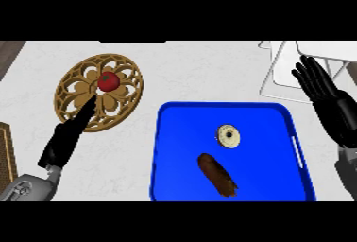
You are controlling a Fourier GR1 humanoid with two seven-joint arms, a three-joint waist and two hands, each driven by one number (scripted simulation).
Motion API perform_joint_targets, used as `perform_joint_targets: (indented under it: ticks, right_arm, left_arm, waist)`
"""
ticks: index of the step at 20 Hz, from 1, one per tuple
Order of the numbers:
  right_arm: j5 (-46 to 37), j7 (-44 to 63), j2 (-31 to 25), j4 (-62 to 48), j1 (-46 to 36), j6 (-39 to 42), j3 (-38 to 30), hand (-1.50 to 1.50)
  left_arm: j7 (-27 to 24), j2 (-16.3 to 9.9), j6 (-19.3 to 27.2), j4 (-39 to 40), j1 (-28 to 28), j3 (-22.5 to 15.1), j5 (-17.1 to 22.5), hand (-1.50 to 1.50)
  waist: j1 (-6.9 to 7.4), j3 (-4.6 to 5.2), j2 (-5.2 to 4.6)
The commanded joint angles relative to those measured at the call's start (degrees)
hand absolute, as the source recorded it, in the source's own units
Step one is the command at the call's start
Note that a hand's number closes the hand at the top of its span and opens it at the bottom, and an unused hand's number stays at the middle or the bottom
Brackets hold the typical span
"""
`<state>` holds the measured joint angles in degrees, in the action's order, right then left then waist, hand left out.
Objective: Pick the cupcake from the tray and place it in the tiered shelf
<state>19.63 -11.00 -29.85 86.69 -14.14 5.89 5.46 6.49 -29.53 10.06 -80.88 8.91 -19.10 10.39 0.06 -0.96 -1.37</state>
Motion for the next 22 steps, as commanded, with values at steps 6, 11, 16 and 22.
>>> perform_joint_targets:
  ticks: [6,11,16,22]
  right_arm:
    - [-4.76,12.18,8.15,-2.14,6.84,-29.88,-8.34,-1.50]
    - [-12.97,9.96,5.26,-11.03,15.75,-40.95,-12.26,1.50]
    - [-17.51,-1.11,23.83,-4.21,19.25,-63.69,-12.59,-1.50]
    - [-21.01,-1.40,29.07,12.35,29.31,-63.96,2.53,-1.50]
  left_arm:
    - [-5.80,4.81,5.58,-3.77,2.03,2.67,-1.03,0.00]
    - [-4.85,5.81,5.27,-3.55,1.19,3.20,1.00,0.00]
    - [-3.78,7.65,6.13,-4.23,1.74,1.72,0.00,0.00]
    - [-2.75,10.50,5.06,-2.93,4.20,-0.10,-2.42,0.00]
  waist:
    - [-2.43,1.30,2.01]
    - [-4.82,1.98,0.19]
    - [-2.42,1.01,1.70]
    - [-0.87,1.03,1.53]
